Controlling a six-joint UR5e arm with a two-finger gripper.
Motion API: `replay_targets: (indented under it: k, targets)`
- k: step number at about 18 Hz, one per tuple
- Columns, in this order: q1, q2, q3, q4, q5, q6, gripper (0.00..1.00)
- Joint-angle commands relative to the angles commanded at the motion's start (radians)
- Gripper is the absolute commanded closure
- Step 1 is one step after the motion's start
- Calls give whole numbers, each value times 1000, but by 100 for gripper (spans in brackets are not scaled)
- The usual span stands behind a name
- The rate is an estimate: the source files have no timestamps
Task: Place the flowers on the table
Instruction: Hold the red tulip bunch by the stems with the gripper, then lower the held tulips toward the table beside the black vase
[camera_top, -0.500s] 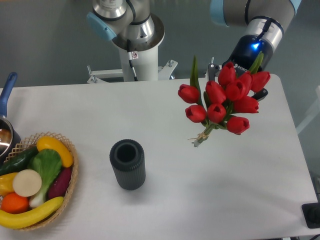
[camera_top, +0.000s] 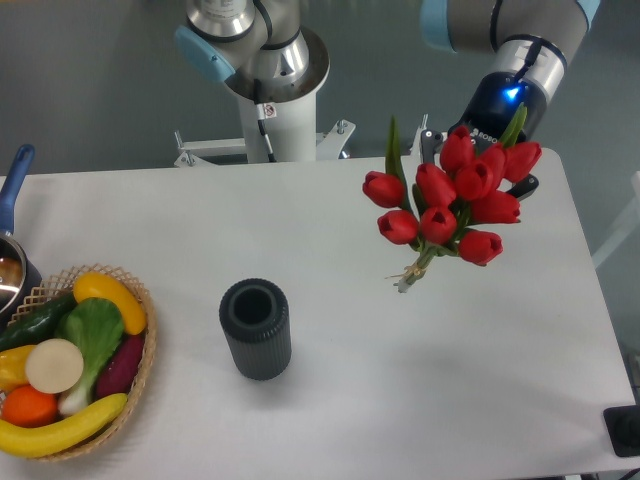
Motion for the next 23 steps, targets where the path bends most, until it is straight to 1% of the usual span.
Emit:
replay_targets:
  k: [2, 4, 6, 8, 10, 12, 15, 16, 18, 21, 23]
  targets:
    - [-3, 3, 0, 2, 125, 2, 75]
    - [-11, 8, -2, 0, 191, 2, 75]
    - [-26, 14, 0, 0, 286, 3, 75]
    - [-73, 14, 0, -2, 411, 9, 74]
    - [-130, 8, -6, -6, 555, 52, 75]
    - [-178, -6, -8, -8, 654, 63, 75]
    - [-211, -41, -9, -12, 777, 83, 75]
    - [-250, -63, -6, -26, 864, 109, 75]
    - [-297, -92, 0, -43, 977, 135, 75]
    - [-331, -130, 0, -54, 1071, 149, 75]
    - [-351, -150, -5, -89, 1128, 153, 75]
